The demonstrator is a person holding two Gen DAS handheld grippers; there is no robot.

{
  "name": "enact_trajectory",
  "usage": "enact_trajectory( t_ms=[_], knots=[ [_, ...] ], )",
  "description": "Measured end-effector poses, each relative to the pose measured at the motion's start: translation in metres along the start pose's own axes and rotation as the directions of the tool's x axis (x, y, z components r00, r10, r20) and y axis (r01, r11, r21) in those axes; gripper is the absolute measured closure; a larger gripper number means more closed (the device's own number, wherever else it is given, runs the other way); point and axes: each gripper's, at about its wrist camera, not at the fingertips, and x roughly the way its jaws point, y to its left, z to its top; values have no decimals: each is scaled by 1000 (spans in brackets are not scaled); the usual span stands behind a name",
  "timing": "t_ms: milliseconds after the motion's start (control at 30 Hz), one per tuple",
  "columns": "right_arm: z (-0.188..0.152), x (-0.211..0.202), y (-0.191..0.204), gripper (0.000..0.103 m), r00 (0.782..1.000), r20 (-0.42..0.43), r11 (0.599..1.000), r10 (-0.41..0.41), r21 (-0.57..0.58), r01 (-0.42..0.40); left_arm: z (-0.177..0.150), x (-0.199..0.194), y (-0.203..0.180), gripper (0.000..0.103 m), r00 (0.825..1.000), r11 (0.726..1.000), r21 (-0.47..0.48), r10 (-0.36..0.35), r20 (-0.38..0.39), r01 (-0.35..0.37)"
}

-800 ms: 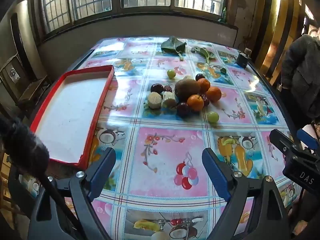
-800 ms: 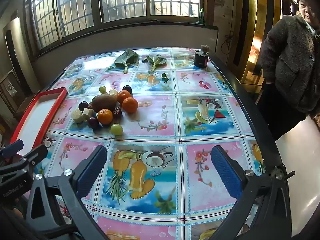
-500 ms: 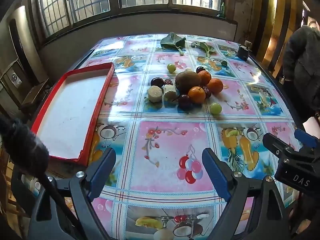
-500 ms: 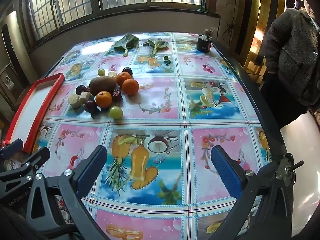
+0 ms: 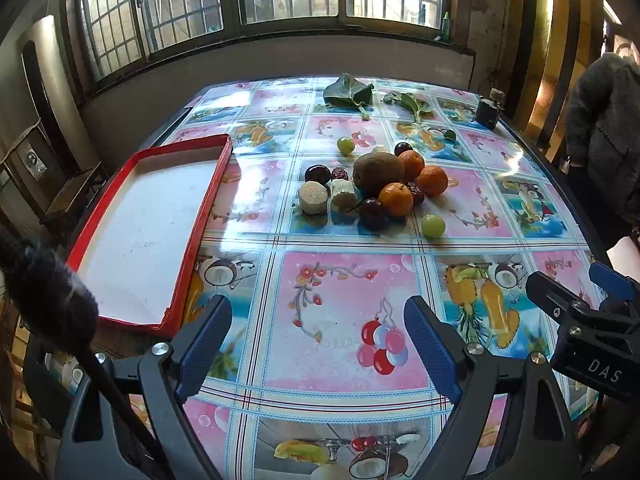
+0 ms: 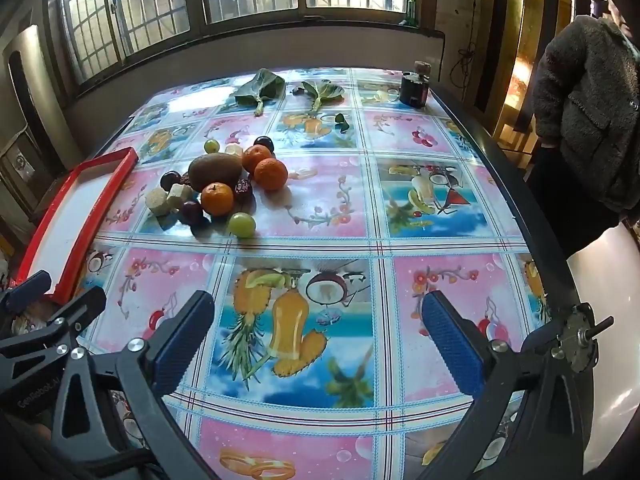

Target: Organize fruits

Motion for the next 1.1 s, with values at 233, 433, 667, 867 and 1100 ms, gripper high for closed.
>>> enact_trajectory(
  t_ms=[233,433,667,867,1100],
  knots=[
    [1,-1,10,0,999,-2,998,-47,-40,47,-2,9,7,14,1000,999,-30,-20,-24,19],
    [1,3,14,0,999,-13,998,-35,-43,34,-3,11,6,14,999,999,-31,-24,-30,23],
    [-1,11,19,0,999,-33,999,-19,-49,17,-4,14,10,14,999,999,-44,-29,-37,27],
    [1,20,25,0,999,-54,999,3,-52,-5,-3,18,16,14,999,998,-56,-21,-43,18],
    [3,27,32,0,998,-64,998,13,-67,-17,-1,26,15,14,998,998,-52,-21,-62,18]
  ],
)
